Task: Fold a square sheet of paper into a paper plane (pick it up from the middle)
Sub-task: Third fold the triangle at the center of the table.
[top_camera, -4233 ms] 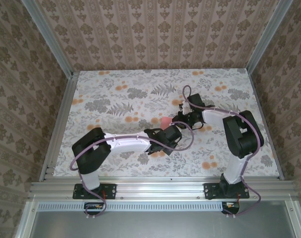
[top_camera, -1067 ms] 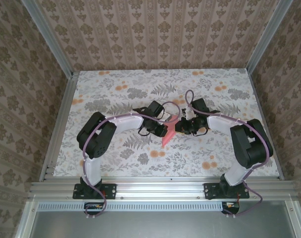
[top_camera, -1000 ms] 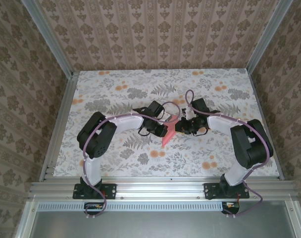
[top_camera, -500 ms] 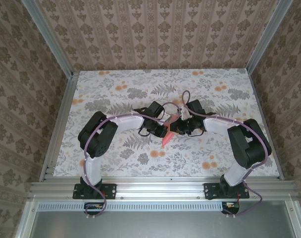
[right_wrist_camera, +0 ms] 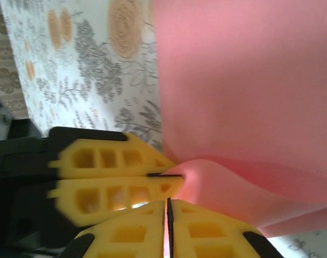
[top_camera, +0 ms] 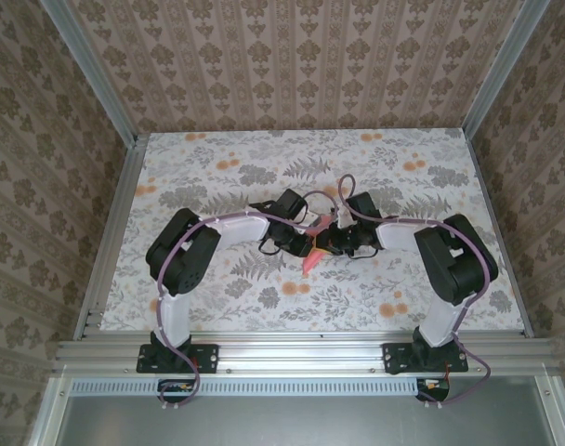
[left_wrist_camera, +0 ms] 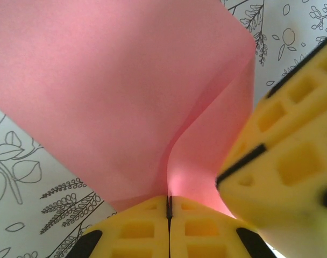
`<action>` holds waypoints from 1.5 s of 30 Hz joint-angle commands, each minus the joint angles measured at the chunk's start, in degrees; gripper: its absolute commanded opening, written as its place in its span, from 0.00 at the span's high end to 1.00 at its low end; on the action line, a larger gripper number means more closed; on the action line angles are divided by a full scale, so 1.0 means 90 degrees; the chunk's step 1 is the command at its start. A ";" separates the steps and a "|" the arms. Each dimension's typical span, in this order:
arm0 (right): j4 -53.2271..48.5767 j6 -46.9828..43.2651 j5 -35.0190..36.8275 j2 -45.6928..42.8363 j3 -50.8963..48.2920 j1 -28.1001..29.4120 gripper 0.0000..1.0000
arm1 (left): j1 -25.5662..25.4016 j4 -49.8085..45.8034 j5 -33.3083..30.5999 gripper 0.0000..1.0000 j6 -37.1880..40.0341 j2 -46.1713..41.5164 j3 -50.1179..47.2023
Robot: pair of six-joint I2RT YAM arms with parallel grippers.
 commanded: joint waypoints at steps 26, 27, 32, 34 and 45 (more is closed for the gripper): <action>0.2010 0.1259 -0.0395 -0.0264 -0.1129 0.0216 0.89 | 0.0026 -0.0166 -0.0084 0.95 0.0018 0.0192 0.0104; 0.1996 0.1258 -0.0370 -0.0261 -0.1116 0.0229 0.89 | 0.0029 -0.0180 -0.0084 0.96 0.0017 0.0204 0.0112; 0.1805 0.1145 -0.0230 -0.0124 -0.1089 0.0250 0.90 | 0.0022 -0.0190 -0.0093 0.96 0.0008 0.0197 0.0104; 0.1920 0.1179 -0.0186 -0.0043 -0.1138 0.0291 0.90 | 0.0028 -0.0188 -0.0104 0.96 0.0002 0.0195 0.0123; 0.1652 0.0998 0.0324 -0.0262 -0.1281 0.0345 0.90 | 0.0047 -0.0225 -0.0175 0.98 -0.0012 0.0232 0.0094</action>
